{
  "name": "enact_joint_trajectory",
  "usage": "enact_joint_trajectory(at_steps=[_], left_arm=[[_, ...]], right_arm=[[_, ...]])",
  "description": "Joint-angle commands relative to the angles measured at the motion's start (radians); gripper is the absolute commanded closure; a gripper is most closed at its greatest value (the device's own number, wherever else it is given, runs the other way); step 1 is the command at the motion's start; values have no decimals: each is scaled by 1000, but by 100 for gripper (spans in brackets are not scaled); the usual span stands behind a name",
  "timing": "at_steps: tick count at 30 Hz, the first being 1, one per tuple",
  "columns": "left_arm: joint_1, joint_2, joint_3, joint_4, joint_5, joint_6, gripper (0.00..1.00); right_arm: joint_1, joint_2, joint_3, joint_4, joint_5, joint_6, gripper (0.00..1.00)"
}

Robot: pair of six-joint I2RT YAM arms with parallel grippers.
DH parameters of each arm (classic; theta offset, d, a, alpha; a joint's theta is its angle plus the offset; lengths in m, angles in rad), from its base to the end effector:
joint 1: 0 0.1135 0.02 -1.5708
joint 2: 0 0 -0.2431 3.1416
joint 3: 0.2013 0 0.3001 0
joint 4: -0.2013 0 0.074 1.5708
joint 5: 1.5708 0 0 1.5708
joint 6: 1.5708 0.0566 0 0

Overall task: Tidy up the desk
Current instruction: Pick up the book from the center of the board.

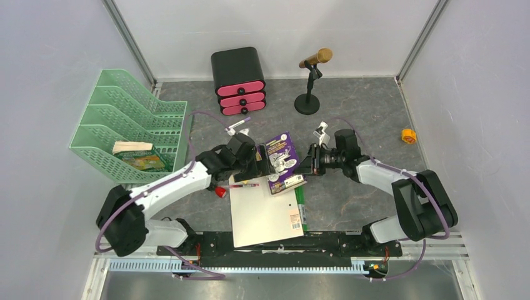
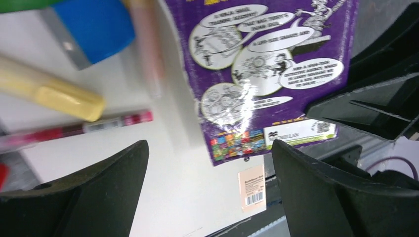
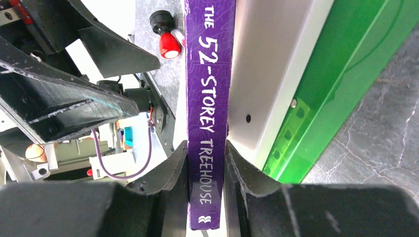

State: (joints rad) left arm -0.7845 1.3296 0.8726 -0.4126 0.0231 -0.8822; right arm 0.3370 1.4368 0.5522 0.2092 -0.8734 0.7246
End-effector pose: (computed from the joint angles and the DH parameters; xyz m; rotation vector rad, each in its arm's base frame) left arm 0.2372 -0.2387 0.1739 -0.1157 2.5908 -0.7221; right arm 0.2748 0.1422 0.0960 -0.0644 2.4105 1.5191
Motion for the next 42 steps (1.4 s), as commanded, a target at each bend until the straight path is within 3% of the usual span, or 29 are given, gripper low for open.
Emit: enact_joint_trajectory(at_steps=[1, 5, 13, 18, 26, 30, 42], left_arm=[[25, -109, 61, -176, -185, -29, 0], [71, -159, 102, -294, -195, 21, 0], [120, -162, 170, -473, -171, 132, 0], [197, -159, 165, -429, -30, 206, 0], [391, -215, 89, -252, 343, 243, 0], [457, -246, 86, -266, 396, 282, 0], [467, -374, 51, -259, 531, 481, 0]], right_arm=[[-8, -46, 122, -112, -53, -121, 100], [-7, -70, 195, -275, -1, -213, 100], [-7, -132, 173, -393, 11, -283, 100], [-4, -201, 93, -388, -24, -256, 100], [52, -267, 38, -350, -95, -169, 100], [123, -221, 64, -334, -143, -142, 100], [232, -175, 141, -349, -264, -188, 100]])
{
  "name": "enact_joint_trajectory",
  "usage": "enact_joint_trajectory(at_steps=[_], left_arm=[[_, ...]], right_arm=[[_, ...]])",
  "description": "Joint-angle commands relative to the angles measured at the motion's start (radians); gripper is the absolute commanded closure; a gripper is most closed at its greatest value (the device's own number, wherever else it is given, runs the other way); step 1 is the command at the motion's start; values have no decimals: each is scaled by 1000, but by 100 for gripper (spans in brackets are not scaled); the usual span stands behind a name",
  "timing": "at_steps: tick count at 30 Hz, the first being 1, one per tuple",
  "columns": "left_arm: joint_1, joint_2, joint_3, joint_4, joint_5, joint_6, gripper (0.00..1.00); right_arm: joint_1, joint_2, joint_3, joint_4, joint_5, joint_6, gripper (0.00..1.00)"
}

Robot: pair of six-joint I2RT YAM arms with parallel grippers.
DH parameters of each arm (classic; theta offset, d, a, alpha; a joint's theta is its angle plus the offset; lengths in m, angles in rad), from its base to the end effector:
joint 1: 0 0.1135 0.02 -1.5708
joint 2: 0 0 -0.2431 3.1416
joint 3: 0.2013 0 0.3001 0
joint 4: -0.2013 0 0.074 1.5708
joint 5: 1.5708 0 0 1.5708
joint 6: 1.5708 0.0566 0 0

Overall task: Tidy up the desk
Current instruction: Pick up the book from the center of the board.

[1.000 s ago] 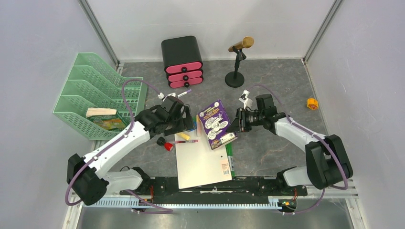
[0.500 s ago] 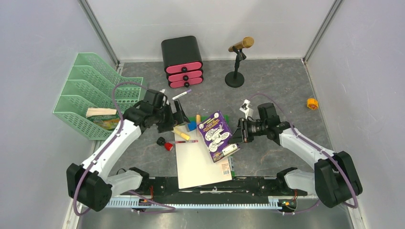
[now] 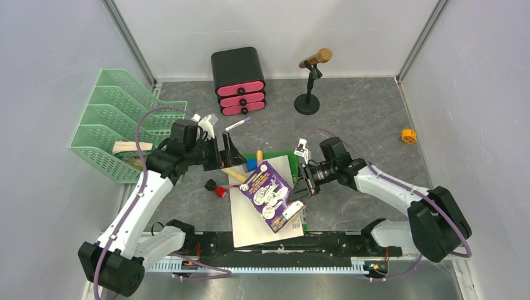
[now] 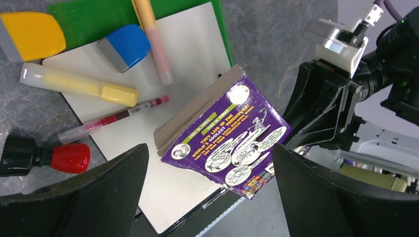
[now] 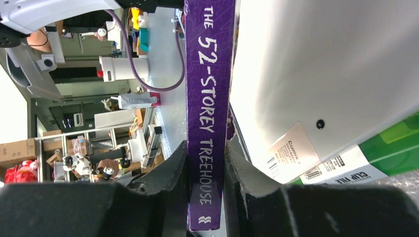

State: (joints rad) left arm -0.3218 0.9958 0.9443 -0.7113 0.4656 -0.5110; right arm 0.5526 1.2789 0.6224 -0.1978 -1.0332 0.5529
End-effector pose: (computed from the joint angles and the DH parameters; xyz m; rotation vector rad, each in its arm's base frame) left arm 0.2525 -0.1110 0.2762 0.0156 2.4308 -0.9426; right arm 0.2190 0.1921 0.1367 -0.5380 2.5316 1.7215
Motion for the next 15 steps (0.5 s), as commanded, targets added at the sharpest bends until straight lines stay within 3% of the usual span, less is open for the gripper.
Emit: enact_joint_trajectory(at_steps=[1, 9, 15], left_arm=[[4, -46, -28, 46, 98, 118, 0], [3, -5, -70, 101, 298, 147, 0], [3, 6, -114, 183, 358, 128, 0]], right_arm=[[24, -18, 75, 57, -111, -19, 100], [71, -26, 92, 79, -161, -18, 100], [112, -23, 125, 95, -191, -18, 100]])
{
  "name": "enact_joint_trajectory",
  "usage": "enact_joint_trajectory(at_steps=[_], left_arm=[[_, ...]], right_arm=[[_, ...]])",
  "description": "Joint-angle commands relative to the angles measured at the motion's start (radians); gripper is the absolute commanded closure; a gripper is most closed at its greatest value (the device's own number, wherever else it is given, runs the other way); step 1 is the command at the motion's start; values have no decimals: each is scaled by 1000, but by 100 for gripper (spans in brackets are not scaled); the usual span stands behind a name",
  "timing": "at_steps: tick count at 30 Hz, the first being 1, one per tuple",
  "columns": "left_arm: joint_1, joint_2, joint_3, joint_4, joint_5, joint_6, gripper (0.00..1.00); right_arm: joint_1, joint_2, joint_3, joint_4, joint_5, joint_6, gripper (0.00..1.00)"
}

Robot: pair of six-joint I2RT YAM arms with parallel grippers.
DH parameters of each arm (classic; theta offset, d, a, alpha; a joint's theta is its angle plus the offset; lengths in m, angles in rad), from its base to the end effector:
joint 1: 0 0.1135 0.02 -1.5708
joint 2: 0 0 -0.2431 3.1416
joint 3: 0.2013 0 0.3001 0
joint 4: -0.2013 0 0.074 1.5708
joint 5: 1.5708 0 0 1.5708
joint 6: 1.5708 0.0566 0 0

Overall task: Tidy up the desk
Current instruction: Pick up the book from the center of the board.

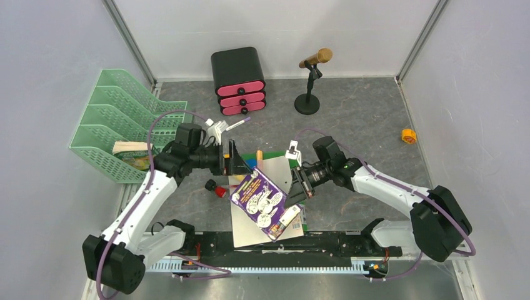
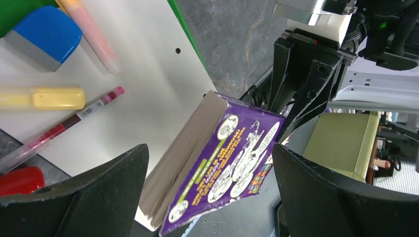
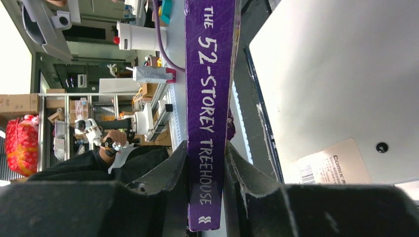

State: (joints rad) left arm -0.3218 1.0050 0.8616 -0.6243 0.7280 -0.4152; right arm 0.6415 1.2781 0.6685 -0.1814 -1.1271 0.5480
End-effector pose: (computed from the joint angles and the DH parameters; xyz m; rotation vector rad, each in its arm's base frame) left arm 0.2470 -0.1220 0.2553 0.2730 2.3909 -1.2076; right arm 0.2053 0.2171 0.1572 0.7469 -2.4076 -1.8388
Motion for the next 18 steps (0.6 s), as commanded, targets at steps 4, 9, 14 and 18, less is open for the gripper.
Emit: enact_joint_trajectory(at_steps=[4, 9, 14, 18], left_arm=[[2, 9, -109, 239, 136, -49, 0], [-17, 10, -209, 495, 229, -207, 0], [-28, -23, -235, 515, 301, -232, 8], [-29, -65, -274, 503, 314, -241, 18]], right_arm=[[39, -19, 98, 80, -108, -16, 100], [40, -15, 102, 82, -109, -15, 100], [39, 7, 125, 81, -102, -17, 100], [20, 7, 137, 82, -71, -21, 100]])
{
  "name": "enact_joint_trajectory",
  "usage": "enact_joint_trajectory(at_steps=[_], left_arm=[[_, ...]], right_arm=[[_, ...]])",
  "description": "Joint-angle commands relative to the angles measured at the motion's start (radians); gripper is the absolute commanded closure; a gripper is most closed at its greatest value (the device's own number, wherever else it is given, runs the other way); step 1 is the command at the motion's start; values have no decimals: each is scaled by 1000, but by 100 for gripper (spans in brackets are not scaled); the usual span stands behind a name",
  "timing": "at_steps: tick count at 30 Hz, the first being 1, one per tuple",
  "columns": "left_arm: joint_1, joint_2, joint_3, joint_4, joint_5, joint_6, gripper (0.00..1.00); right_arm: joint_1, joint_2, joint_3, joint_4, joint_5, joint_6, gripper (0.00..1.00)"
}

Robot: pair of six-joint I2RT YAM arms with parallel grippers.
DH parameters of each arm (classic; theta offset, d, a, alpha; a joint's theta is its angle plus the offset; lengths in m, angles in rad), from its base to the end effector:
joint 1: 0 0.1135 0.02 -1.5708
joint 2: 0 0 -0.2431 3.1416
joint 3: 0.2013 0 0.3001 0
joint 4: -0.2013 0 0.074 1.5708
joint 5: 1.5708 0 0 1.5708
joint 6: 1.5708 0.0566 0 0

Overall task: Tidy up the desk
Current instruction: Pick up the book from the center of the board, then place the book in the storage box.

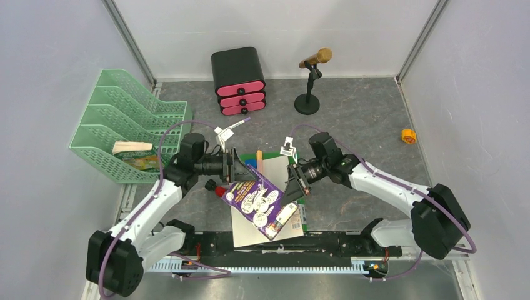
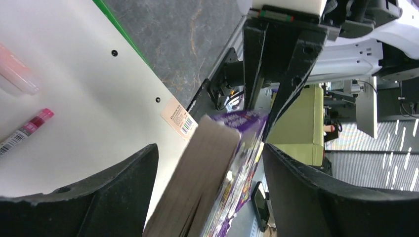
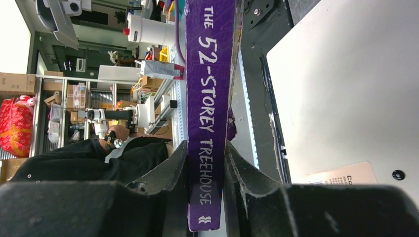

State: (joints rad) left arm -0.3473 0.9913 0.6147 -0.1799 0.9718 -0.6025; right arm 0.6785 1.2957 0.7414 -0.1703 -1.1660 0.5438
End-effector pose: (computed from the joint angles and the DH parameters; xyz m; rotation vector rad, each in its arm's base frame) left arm 0.2401 -0.1366 0.2086 0.3548 2.2295 -1.5678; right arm 0.2069 0.2336 0.1799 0.8654 -2.3273 -1.9006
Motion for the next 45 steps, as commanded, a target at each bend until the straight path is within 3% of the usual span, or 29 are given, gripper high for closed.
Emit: enact_joint_trajectory(at_steps=[1, 4, 8, 18, 25, 33, 38, 45], left_arm=[[-4, -65, -33, 57, 71, -56, 19], [-2, -96, -46, 30, 60, -51, 23], [-1, -115, -55, 12, 44, -45, 38], [-2, -82, -25, -24, 61, -13, 30], [0, -38, 29, -204, 30, 124, 37], [0, -12, 74, -292, 38, 195, 36], [-1, -5, 96, -355, 59, 244, 42], [0, -12, 104, -354, 106, 238, 57]], right_arm=[[-28, -17, 61, 71, -24, -19, 100], [-68, -31, 44, 70, -9, -22, 100], [-125, -51, 7, 65, 4, -28, 100], [-204, -103, -57, 64, 24, -39, 100], [-217, -109, -46, 64, 31, -62, 100], [-221, -111, -32, 66, 27, -68, 100], [-221, -91, -16, 71, 23, -71, 100], [-223, -60, -16, 72, 28, -71, 100]])
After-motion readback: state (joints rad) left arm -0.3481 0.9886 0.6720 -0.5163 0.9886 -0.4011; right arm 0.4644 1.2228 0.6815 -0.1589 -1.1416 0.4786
